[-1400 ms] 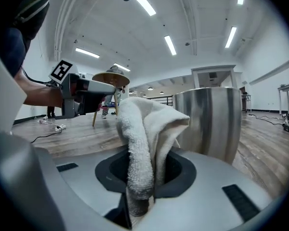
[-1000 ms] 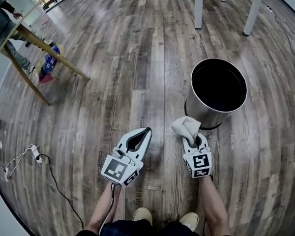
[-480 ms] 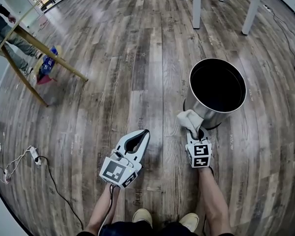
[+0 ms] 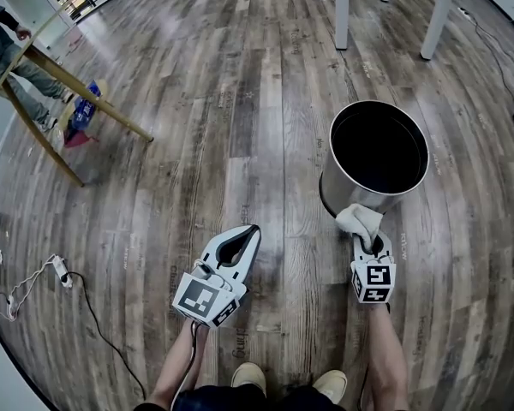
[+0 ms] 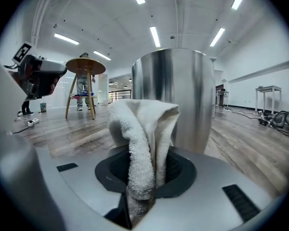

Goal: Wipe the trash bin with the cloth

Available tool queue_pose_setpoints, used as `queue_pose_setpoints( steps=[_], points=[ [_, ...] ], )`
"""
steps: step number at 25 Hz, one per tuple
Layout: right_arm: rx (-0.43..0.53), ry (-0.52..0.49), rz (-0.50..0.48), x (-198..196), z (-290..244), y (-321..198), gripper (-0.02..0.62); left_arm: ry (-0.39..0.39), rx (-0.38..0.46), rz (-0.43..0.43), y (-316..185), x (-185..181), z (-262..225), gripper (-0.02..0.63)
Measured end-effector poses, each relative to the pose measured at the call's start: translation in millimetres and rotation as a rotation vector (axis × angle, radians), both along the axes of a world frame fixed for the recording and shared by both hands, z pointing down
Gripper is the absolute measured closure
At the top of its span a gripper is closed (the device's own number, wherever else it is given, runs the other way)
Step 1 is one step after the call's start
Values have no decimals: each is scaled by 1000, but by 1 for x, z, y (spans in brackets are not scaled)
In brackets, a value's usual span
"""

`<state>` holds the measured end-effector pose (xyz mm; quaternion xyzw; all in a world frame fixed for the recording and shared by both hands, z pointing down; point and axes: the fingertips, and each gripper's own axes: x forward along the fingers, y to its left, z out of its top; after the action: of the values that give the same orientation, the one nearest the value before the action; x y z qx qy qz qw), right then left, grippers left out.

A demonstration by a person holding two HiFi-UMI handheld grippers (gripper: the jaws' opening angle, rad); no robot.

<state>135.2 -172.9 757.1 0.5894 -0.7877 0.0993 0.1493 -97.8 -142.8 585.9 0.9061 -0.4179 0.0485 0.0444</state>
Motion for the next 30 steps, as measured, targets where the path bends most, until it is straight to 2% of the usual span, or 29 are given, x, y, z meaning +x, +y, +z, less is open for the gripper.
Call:
queue_pose_setpoints(
  steps=[8, 14, 20, 24, 30],
  points=[
    [-3, -22, 182, 84, 5, 7, 512, -7, 0, 11, 3, 5, -2, 606],
    [-18, -18, 260, 128, 11, -2, 512, -11, 7, 9, 4, 4, -3, 606],
    [-20, -10, 241, 125, 11, 1, 512, -14, 5, 3, 5, 3, -4, 606],
    [8, -4, 204, 112, 3, 22, 512, -13, 9, 3, 6, 2, -4, 606],
    [41, -52, 73, 42, -8, 75, 512, -12, 8, 9, 5, 7, 0, 606]
  ],
)
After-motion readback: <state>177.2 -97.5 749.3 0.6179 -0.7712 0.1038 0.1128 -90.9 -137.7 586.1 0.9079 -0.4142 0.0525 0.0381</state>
